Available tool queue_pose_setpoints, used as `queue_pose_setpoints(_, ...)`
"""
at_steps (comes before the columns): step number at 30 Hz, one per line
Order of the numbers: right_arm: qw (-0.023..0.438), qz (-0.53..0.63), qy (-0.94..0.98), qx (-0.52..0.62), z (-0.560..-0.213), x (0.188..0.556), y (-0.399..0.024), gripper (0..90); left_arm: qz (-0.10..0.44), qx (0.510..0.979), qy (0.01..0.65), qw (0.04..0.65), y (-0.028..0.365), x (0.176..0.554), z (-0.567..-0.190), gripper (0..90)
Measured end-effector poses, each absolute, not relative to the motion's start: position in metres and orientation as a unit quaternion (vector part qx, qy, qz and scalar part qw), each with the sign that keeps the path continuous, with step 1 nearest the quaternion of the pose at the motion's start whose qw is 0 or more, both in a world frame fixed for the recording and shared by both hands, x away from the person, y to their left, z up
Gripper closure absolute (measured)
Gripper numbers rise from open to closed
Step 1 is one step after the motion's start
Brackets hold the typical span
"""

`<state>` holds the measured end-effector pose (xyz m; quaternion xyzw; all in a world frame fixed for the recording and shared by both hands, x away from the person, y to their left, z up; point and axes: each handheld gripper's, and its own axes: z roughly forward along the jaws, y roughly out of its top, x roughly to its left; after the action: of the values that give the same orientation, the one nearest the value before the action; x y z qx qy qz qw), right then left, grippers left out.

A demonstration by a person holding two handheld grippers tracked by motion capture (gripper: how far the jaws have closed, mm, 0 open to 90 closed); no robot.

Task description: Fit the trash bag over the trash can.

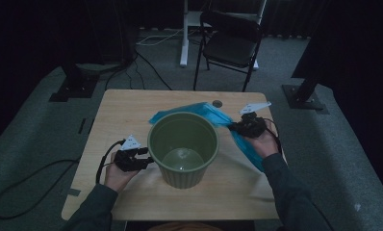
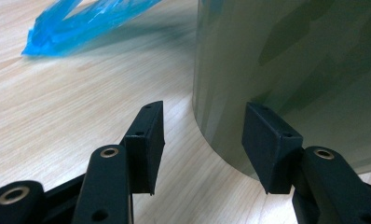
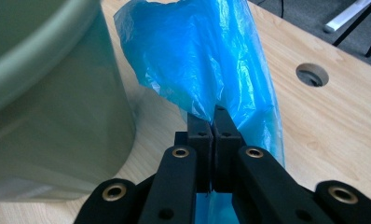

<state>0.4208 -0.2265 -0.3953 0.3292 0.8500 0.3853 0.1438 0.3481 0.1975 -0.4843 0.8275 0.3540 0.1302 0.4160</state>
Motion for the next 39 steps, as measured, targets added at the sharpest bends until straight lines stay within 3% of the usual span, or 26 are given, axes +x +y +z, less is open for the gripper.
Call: queue_pose_setpoints(39,0.16,0.401,0.864,0.259,-0.341,0.422,-0.178,89.0,0.118,0.836,0.329,0.423,0.174,0.358,-0.486,48.3)
